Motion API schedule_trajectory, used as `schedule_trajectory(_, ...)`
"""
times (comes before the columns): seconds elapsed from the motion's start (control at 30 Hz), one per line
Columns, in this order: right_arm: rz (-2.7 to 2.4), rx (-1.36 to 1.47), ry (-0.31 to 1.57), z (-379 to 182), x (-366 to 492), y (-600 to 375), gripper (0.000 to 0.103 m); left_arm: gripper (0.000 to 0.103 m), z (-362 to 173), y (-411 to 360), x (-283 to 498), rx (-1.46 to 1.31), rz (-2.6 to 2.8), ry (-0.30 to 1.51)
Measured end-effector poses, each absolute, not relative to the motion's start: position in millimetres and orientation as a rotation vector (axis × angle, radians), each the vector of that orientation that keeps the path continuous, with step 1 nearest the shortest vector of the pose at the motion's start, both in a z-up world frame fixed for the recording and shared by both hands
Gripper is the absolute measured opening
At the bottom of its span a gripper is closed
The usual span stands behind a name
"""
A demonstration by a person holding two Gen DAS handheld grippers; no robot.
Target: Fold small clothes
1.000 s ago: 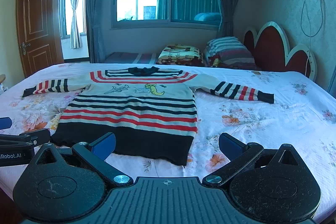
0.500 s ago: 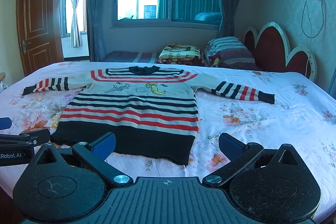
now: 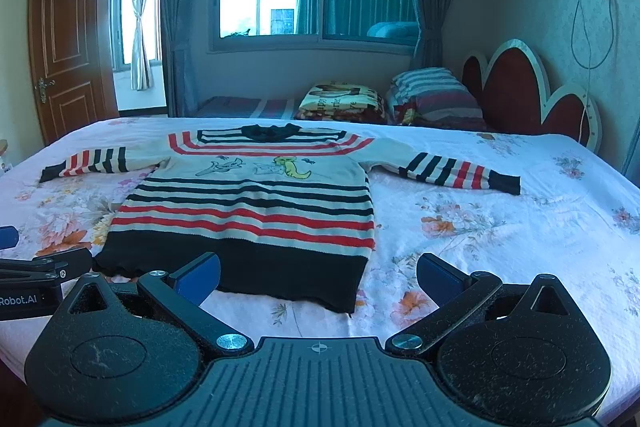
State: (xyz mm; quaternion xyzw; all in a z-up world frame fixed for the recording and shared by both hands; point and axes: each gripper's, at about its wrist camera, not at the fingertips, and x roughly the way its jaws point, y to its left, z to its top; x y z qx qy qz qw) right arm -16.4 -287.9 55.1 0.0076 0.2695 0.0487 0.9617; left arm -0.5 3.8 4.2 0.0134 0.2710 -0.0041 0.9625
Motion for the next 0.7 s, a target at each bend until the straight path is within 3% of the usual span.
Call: schedule_trajectory(0.7, 0.011, 0.068, 0.508, 51, -1, -323, 0.103, 0.103, 8, -18, 10, 0.032, -0.056, 0.470)
